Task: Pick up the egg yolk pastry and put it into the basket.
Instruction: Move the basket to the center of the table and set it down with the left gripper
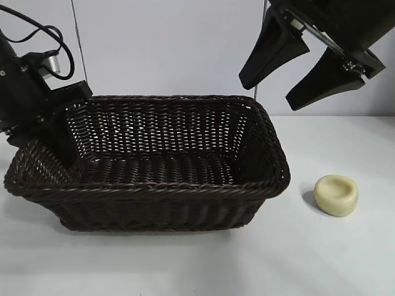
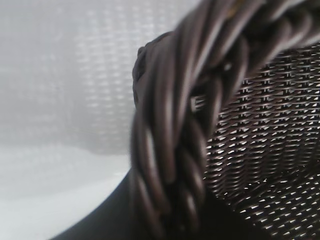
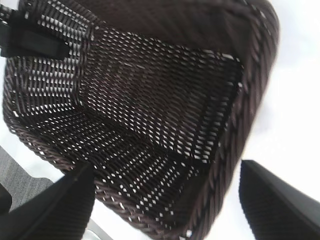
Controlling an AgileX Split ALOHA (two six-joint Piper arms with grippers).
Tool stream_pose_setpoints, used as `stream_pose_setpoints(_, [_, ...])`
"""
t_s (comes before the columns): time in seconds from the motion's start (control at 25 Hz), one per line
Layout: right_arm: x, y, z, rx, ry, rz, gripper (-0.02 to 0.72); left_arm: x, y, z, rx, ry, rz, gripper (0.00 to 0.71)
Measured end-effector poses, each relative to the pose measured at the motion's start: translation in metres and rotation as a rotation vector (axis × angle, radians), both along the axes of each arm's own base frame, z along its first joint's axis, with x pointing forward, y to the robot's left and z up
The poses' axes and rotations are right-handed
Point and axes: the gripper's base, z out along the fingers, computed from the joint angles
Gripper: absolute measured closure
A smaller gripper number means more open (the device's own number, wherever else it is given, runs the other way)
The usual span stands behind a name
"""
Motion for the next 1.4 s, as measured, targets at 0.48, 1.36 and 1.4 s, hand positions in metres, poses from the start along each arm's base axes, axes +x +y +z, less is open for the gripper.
stream_pose_setpoints(0.48, [0.0,0.0,0.0,0.0,0.002,0.002,0.135,0.006,0.001,-0.018,0.023,0.002,0.004,0.61])
stream_pose_setpoints(1.36, [-0.001,0.0,0.0,-0.001,0.006,0.005,0.135,0.006,0.001,-0.017,0.026,0.011,-0.009,0.07])
stream_pose_setpoints(1.4, [-0.001,0.0,0.0,-0.001,0.007,0.005,0.135,0.005,0.002,-0.015,0.035,0.012,-0.018,0.065])
